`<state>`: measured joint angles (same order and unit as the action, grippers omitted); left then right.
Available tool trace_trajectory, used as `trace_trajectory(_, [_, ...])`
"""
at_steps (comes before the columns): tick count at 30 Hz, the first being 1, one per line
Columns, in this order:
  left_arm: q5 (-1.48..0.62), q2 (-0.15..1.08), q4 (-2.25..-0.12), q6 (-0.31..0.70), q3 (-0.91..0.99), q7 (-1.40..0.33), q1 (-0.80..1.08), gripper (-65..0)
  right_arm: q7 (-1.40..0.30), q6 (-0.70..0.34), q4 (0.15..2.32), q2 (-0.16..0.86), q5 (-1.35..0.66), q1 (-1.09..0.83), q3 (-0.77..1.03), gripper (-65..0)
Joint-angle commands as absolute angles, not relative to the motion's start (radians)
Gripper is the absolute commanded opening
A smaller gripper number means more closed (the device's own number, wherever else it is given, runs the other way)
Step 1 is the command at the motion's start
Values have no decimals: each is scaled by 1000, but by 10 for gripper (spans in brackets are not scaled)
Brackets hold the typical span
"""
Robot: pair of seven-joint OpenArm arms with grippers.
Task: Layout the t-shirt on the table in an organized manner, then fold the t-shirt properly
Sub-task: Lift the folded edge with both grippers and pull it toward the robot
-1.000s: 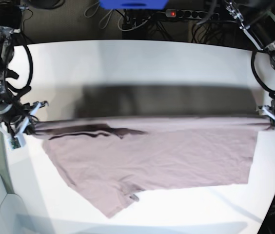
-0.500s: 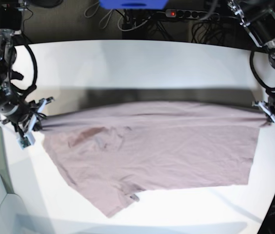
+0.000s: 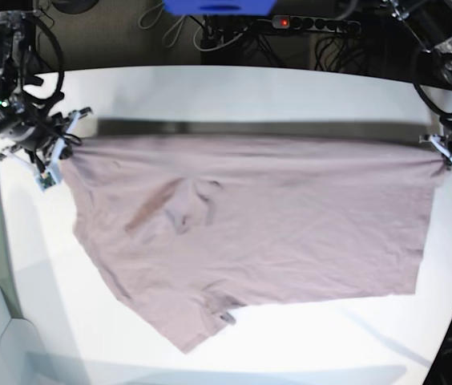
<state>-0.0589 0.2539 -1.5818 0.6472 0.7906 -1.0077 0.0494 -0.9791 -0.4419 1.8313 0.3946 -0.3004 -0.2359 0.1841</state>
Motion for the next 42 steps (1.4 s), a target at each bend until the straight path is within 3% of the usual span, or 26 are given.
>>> trace_trajectory(1, [-58, 272, -1598, 639, 799, -995, 48, -649, -969, -446, 1850, 410, -289, -245, 214, -650])
trace_trajectory(9, [-58, 229, -1596, 639, 797, -995, 85, -649, -961, -446, 1850, 329, -291, -381, 325, -650])
trace_trajectory(16, [-51, 199, -1596, 639, 800, -998, 133, -649, -857, -446, 1850, 275, -291, -506, 329, -650])
trace_trajectory(42, [-48, 170, -1609, 639, 800, -1003, 208, -649, -854, -446, 1850, 332, -291, -516, 329, -650])
